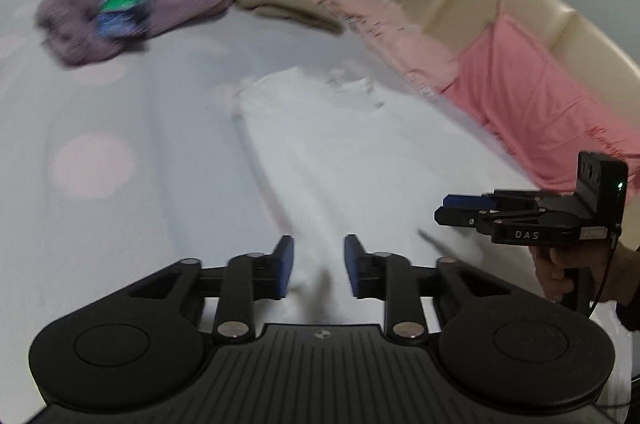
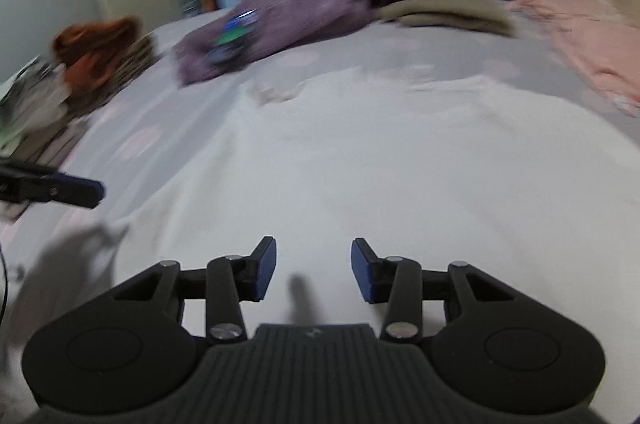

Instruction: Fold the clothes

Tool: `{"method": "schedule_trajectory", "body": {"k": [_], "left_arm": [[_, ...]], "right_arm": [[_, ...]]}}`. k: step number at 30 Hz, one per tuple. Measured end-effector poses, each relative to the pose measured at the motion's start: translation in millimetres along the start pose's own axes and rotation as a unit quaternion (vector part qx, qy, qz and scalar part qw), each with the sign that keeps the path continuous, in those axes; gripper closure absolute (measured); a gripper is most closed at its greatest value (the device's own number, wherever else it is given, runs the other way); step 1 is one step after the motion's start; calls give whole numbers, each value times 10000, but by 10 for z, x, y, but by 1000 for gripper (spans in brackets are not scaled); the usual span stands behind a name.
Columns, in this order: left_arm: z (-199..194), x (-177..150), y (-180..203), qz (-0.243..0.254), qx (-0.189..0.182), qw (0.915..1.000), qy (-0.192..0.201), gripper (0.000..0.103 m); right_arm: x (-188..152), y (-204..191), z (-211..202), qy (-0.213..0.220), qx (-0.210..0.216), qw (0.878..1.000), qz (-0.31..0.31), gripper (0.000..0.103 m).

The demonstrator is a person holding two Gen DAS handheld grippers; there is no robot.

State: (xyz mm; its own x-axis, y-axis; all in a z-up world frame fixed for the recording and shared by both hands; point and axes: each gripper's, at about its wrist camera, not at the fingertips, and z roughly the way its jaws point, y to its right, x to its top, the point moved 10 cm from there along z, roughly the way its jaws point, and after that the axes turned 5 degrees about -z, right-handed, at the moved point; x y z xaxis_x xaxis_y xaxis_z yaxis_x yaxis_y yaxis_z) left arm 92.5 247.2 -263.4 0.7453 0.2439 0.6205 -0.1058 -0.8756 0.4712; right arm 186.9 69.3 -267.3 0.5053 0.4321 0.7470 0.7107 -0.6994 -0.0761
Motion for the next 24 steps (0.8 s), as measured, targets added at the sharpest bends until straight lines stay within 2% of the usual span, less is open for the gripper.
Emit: {"method": "schedule_trajectory", "body": {"k": [4, 7, 10, 14, 18, 19, 21, 24], "left_arm": [[357, 121, 249, 180, -288, 9993, -160, 69], [627, 218, 390, 363, -367, 9983, -286, 61], [912, 308, 516, 648, -452, 9958, -472, 59], [1220, 276, 627, 976, -352, 9912, -819, 57], [1281, 161, 688, 907, -596, 9893, -977, 57], [1274, 132, 693, 870, -644, 9891, -999, 57], [1267, 70, 693, 885, -664, 9878, -1099, 57], [1218, 5, 685, 1057, -641, 9847, -1229, 57]], "right_arm": [[-142, 694, -371, 116, -846, 9937, 730, 58], [-417, 1402, -759, 184, -1651, 9727, 1622, 58], [-737, 2081, -1230, 324, -2542, 9335, 2509, 58], [-1166, 2776, -1994, 625, -3684, 8683, 3262, 58], [-1657, 3349, -2742, 1034, -4511, 7977, 3866, 54], [-1783, 3499, -2899, 1090, -4612, 7860, 3969, 54], [-1968, 3774, -3103, 1108, -4679, 7794, 4017, 54], [-2120, 4121, -3207, 953, -4574, 7916, 3938, 54]]}}
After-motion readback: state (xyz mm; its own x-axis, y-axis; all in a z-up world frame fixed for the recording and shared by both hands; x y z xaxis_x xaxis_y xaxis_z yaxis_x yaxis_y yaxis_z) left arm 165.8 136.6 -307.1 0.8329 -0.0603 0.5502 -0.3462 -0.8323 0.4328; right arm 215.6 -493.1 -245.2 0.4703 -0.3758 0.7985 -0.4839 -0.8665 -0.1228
